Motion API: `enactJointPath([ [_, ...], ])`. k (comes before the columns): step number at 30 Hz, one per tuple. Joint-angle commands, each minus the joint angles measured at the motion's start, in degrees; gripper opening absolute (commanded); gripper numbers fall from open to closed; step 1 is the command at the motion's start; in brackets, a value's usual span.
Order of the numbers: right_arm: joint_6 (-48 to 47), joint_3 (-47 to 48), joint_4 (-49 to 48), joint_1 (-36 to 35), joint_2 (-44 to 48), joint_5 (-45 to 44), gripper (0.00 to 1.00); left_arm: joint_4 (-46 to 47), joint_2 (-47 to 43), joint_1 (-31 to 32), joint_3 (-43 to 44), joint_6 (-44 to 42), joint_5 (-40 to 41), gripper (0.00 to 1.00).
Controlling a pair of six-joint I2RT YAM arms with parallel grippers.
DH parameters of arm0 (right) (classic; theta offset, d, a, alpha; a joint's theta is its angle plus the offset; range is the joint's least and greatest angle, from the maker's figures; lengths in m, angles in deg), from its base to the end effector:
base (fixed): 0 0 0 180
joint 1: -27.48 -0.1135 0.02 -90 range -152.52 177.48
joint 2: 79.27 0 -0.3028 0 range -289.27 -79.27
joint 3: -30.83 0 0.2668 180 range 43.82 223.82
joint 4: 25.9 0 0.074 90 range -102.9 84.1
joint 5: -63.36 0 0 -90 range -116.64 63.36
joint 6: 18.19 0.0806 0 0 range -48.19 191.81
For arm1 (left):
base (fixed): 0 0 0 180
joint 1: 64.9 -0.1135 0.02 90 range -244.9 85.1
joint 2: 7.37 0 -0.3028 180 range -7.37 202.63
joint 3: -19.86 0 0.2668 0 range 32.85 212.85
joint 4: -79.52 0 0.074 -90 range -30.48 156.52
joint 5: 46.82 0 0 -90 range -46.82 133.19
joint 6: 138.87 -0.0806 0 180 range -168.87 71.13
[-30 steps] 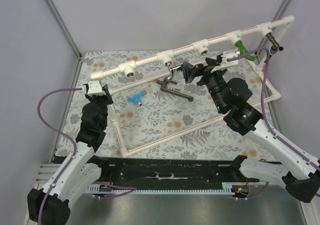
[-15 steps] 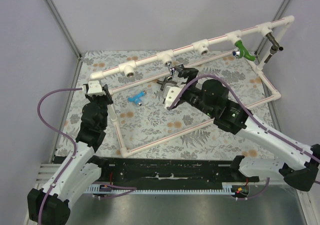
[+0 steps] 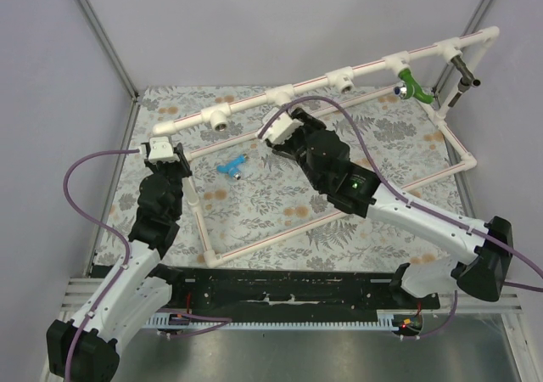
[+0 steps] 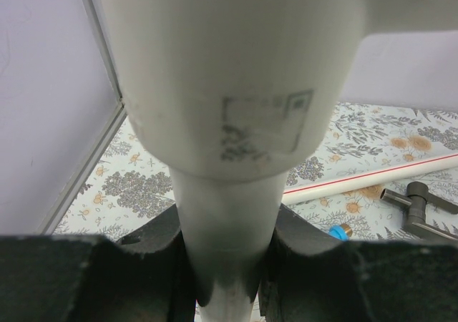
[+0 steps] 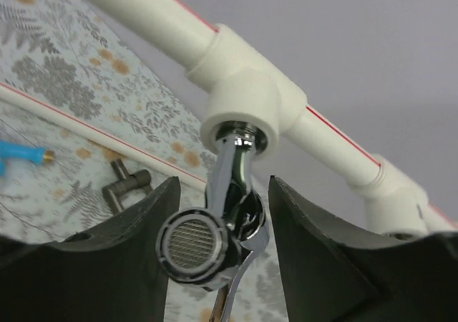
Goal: Install the water faucets
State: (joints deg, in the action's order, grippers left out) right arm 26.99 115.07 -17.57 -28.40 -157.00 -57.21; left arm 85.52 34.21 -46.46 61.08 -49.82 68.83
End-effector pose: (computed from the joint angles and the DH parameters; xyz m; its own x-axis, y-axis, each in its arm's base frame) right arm 0.2381 0.2784 0.4351 0.2888 -0.6557 -0.6976 -0.3159 0.6226 -0.7160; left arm 0.2067 -0.0321 0.3272 0.0912 -0.0146 -0.9957 -0.1250 0.9918 -0.0260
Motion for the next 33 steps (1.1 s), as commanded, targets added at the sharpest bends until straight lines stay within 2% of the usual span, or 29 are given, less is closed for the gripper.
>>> enactJointPath([
  [1,32.63,2.07,-1.92,0.07,2.32,-7.84,0.57,1.21,0.08,0.28,1.04,2.80,-0.42,0.02],
  [3,44.41,0.40,-3.32,0.59,3.55,-7.41,0.49,1.12,-0.01,0.28,1.13,2.88,-0.42,0.02],
  [5,60.65,-1.62,-4.99,2.60,5.48,-5.74,0.36,1.21,-0.10,0.28,1.04,2.88,-0.51,0.02],
  [7,84.32,-4.95,-7.27,5.76,7.33,-4.68,0.26,1.21,-0.27,0.28,1.13,3.06,-0.60,0.02],
  [9,106.40,-9.70,-10.78,8.49,8.47,-5.90,0.24,1.21,-0.19,0.28,1.13,3.32,-0.78,0.02],
  [12,134.12,-14.37,-11.69,10.08,8.39,-9.06,0.22,1.12,-0.36,0.28,1.13,3.50,-0.95,0.02],
  [14,147.41,-15.34,-10.19,10.26,7.16,-8.90,0.24,1.12,-0.62,0.28,1.13,3.50,-0.86,0.02],
  [15,150.08,-15.78,-11.58,10.26,6.55,-8.63,0.25,1.12,-0.54,0.28,1.13,3.41,-0.78,0.02],
  [18,142.93,-15.52,-16.42,10.18,6.28,-7.32,0.36,1.12,-0.63,0.28,1.13,3.32,-0.69,0.02],
  [21,130.29,-15.43,-19.41,10.35,8.47,-6.18,0.62,1.12,-0.80,0.28,1.13,3.24,-0.60,0.02],
  [24,114.49,-14.91,-20.56,10.70,11.72,-3.37,0.77,0.95,-0.89,0.28,1.04,3.06,-0.42,0.02],
  [28,91.02,-11.14,-16.62,10.79,15.50,2.25,0.87,0.95,-0.71,0.28,1.13,3.06,-0.42,0.02],
  [31,68.27,-4.99,-9.07,10.70,17.00,10.59,0.90,0.86,-0.63,0.28,1.13,3.15,-0.51,0.02],
  [33,52.35,0.62,-0.65,10.70,16.83,16.48,0.94,0.95,-0.63,0.28,1.13,3.15,-0.51,0.02],
])
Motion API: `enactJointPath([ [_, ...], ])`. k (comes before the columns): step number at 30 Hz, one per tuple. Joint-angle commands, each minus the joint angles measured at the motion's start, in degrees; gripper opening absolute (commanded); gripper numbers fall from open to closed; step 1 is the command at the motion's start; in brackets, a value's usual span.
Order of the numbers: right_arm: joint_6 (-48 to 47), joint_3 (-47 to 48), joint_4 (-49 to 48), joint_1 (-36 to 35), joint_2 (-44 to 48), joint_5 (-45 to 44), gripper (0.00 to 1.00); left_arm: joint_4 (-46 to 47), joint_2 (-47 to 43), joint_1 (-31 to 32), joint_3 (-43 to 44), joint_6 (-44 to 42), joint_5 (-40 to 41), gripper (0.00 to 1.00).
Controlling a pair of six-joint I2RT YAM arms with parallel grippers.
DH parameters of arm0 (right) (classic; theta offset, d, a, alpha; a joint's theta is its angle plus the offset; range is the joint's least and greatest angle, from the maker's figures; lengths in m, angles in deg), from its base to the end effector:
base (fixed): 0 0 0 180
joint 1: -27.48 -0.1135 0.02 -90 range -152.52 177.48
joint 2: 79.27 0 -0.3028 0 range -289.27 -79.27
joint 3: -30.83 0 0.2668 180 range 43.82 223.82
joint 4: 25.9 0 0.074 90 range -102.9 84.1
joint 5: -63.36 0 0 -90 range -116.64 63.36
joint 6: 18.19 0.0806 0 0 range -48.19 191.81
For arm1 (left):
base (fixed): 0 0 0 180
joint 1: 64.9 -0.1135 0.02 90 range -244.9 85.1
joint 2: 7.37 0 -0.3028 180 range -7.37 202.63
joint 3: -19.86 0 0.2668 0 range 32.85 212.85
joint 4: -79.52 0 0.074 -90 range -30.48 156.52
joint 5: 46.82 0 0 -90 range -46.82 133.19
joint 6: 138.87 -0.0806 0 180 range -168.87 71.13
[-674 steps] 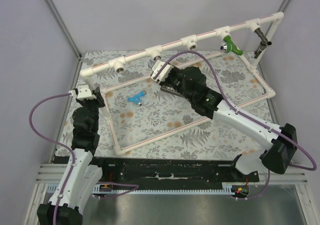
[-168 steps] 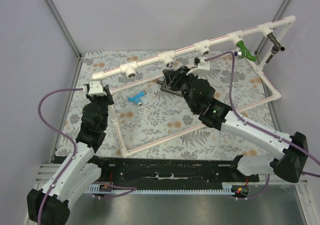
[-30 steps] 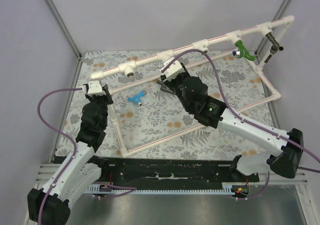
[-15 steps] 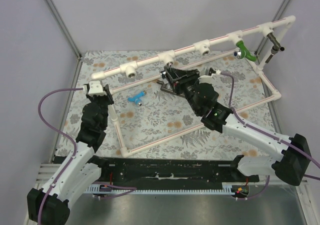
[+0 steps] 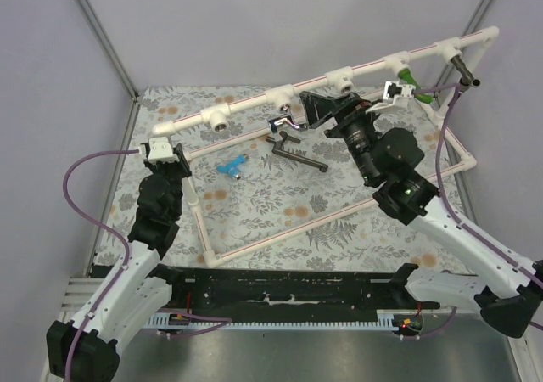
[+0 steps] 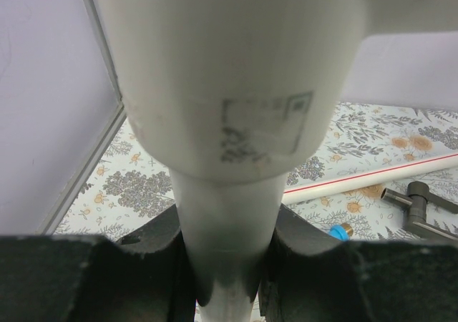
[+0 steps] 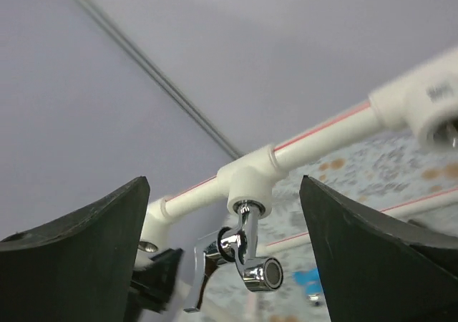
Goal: Install the water faucets
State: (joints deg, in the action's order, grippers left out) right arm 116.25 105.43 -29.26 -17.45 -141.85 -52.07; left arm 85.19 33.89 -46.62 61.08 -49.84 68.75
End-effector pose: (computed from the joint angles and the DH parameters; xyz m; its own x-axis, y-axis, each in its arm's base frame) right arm 0.2248 0.1754 0.4768 -0.1073 0.7861 -0.6087 -0.3776 0.5341 0.7564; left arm 0.2057 -0.0313 0.3274 0.0910 -0.0140 -0.9958 -0.1265 0.9916 -0.0255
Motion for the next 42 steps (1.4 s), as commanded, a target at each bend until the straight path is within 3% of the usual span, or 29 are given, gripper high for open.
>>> enactJointPath([
  [1,-43.85,12.47,16.05,-0.25,1.51,14.33,0.94,1.27,-0.21,0.44,1.13,3.08,-0.51,0.02],
  [5,-73.90,17.32,31.71,-2.52,1.15,20.41,0.95,1.19,-0.21,0.44,1.13,3.08,-0.43,0.02],
  [9,-98.02,14.78,36.49,-6.13,1.94,20.43,0.98,1.19,-0.21,0.44,1.04,2.91,-0.51,0.02],
  [16,-113.15,13.11,31.76,-10.09,-0.95,16.74,0.98,1.10,-0.12,0.44,1.13,2.73,-0.34,0.02],
  [21,-118.01,12.58,27.19,-12.03,-5.69,13.05,0.98,1.10,-0.12,0.44,1.22,2.64,-0.34,0.02],
  [28,-116.18,11.08,10.76,-12.73,-13.34,4.35,0.91,1.19,-0.21,0.35,1.22,2.73,-0.34,0.02],
  [32,-109.86,11.26,1.79,-12.90,-16.69,-2.94,0.69,1.19,-0.38,0.44,1.13,2.73,-0.16,0.02],
  [34,-101.53,11.69,-0.60,-12.99,-16.52,-5.32,0.56,1.19,-0.39,0.44,1.13,2.73,-0.07,0.02],
  [38,-71.94,13.54,2.30,-12.99,-13.89,-6.91,0.40,1.27,-0.30,0.44,1.13,2.82,0.02,0.02],
  [42,-44.60,10.74,-1.30,-12.91,-11.77,-12.42,0.21,1.45,0.05,0.44,1.04,2.82,-0.07,0.02],
])
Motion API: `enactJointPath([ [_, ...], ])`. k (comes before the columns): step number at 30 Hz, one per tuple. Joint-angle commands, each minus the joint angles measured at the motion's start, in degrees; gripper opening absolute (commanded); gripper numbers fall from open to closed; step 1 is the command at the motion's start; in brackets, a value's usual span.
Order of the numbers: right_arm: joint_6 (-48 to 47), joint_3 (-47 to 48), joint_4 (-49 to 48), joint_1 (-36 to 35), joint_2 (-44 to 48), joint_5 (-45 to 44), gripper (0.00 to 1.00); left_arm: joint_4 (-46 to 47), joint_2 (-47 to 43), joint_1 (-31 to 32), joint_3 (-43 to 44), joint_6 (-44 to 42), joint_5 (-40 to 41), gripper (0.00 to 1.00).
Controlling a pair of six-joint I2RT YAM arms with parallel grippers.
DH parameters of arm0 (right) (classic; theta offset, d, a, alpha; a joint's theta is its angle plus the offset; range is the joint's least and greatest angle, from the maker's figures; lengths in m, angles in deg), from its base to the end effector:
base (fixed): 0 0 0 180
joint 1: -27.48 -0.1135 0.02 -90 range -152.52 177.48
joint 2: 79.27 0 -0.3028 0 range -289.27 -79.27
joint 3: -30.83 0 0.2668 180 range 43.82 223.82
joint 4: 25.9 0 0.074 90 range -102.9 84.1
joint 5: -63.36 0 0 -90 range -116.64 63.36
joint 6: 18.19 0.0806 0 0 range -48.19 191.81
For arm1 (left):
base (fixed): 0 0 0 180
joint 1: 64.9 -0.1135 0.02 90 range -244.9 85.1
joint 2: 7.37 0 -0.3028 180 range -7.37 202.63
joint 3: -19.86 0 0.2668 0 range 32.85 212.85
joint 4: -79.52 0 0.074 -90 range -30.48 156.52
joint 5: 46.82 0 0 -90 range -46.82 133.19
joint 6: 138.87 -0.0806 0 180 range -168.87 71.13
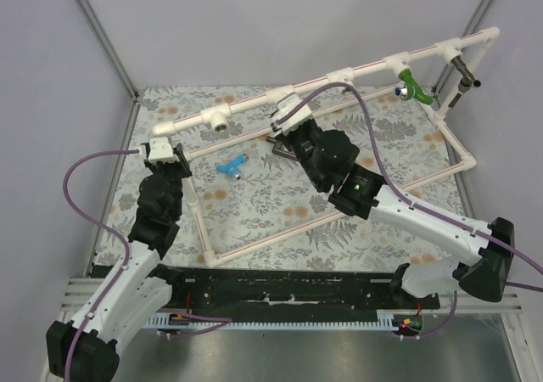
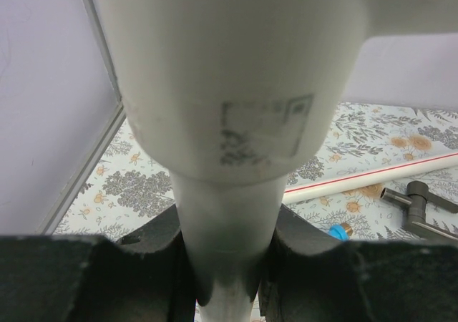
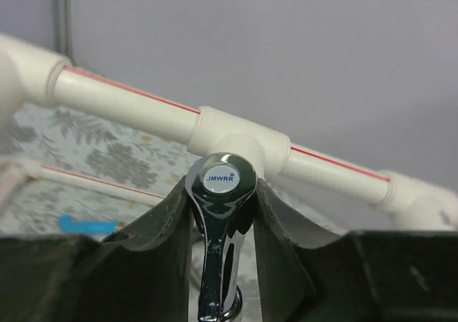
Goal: Install the water faucets
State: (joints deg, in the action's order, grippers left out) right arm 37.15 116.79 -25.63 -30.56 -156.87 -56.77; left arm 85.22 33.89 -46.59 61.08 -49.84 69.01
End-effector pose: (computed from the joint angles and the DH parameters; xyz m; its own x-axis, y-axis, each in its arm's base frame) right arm 0.2255 0.2851 0.4683 0.3290 -0.4019 -0.8545 -0.3448 0.7913 -0.5049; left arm 0.2057 -0.0311 0.3275 0.0914 -0.0142 -0.9957 -0.1304 0.9911 -0.0261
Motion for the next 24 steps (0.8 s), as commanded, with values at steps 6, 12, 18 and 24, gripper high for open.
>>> enactJointPath([
  [6,86.58,-7.57,-1.20,5.03,7.63,-22.16,0.10,1.52,0.05,0.41,1.13,3.17,-0.69,0.02],
  [12,130.63,-11.53,14.50,11.54,8.61,-16.37,0.26,1.52,-0.04,0.42,1.13,3.08,-0.69,0.02],
  [18,102.75,-12.59,3.34,11.72,11.94,-17.33,0.66,1.43,-0.12,0.42,1.13,2.99,-0.69,0.02],
  [24,61.87,-12.77,-11.61,11.72,15.90,-4.10,0.80,1.52,0.14,0.42,1.13,3.26,-1.30,0.02],
])
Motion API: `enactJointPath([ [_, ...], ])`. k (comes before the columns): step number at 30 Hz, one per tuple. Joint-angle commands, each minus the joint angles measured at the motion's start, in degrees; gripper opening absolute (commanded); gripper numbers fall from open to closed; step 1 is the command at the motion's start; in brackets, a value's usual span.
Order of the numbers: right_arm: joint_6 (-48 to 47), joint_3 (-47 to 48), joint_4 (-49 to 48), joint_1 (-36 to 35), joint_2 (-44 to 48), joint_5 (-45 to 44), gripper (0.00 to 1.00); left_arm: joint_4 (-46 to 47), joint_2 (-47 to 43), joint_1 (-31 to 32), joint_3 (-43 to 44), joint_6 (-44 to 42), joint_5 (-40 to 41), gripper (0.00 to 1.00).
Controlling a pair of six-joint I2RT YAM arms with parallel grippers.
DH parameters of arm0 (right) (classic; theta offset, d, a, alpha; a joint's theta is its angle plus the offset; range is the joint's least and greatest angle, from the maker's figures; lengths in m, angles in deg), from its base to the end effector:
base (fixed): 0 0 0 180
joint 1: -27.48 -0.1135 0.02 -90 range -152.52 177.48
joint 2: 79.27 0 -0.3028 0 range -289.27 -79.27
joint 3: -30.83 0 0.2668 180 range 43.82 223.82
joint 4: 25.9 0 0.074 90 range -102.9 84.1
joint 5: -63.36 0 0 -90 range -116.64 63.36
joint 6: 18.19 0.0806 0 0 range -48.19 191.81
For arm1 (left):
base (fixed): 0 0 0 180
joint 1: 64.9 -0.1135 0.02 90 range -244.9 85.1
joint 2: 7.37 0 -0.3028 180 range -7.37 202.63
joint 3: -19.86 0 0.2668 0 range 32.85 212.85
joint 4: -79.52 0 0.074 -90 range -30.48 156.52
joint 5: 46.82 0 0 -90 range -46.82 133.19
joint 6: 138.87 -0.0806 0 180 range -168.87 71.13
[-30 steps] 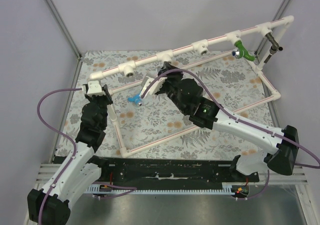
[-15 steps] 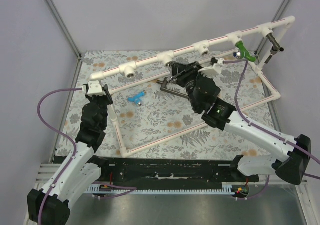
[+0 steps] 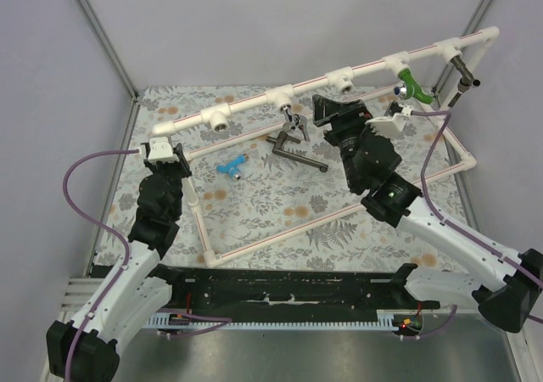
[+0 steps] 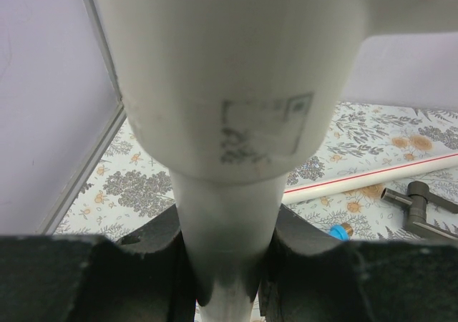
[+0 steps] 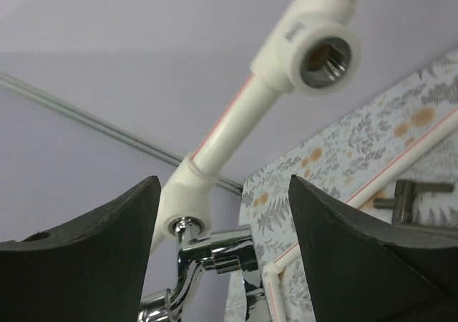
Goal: Install the water faucets
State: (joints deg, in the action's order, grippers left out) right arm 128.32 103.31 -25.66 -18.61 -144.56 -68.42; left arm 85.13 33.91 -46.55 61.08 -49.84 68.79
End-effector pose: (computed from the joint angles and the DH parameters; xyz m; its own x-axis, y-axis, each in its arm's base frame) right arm 0.2407 0.1726 0.4382 -0.0192 0.8768 -0.4805 -0.1133 0.4756 0.8723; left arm 0.2058 -0.0315 0.3272 0.0897 -0.0137 -0.9959 -0.1260 0.9917 -0.0249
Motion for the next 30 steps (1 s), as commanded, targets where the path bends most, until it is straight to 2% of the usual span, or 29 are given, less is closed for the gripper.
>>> enactJointPath([
  [1,-36.57,2.20,-10.64,-0.23,4.03,11.16,0.82,1.52,0.29,0.37,1.13,3.34,-1.00,0.02],
  [4,-53.30,7.73,-2.40,-0.58,4.04,26.01,0.91,1.52,0.47,0.37,1.13,3.43,-1.08,0.02],
  [7,-72.00,12.57,11.04,-2.24,3.51,38.32,0.98,1.60,0.29,0.28,1.04,3.43,-1.17,0.02],
  [10,-87.93,16.96,23.17,-5.76,1.94,39.76,0.98,1.52,0.21,0.37,1.04,3.43,-1.17,0.02],
  [15,-99.91,18.30,27.96,-9.81,-1.32,32.22,0.98,1.60,0.21,0.37,1.13,3.35,-1.17,0.02],
  [19,-103.26,16.81,23.67,-11.22,-4.48,24.31,0.98,1.60,0.12,0.37,1.04,3.35,-1.26,0.02],
  [24,-102.05,13.03,6.99,-11.57,-8.35,13.59,0.96,1.69,0.21,0.37,1.13,3.35,-1.17,0.02],
  [26,-98.63,12.24,1.27,-11.40,-9.93,11.21,0.93,1.69,0.12,0.37,1.13,3.43,-1.26,0.02],
  [28,-91.96,12.50,-1.65,-11.40,-11.34,9.36,0.89,1.69,0.21,0.37,1.13,3.43,-1.35,0.02],
  [30,-82.14,12.67,-3.15,-11.13,-12.22,7.86,0.81,1.69,-0.05,0.37,1.13,3.43,-1.26,0.02],
])
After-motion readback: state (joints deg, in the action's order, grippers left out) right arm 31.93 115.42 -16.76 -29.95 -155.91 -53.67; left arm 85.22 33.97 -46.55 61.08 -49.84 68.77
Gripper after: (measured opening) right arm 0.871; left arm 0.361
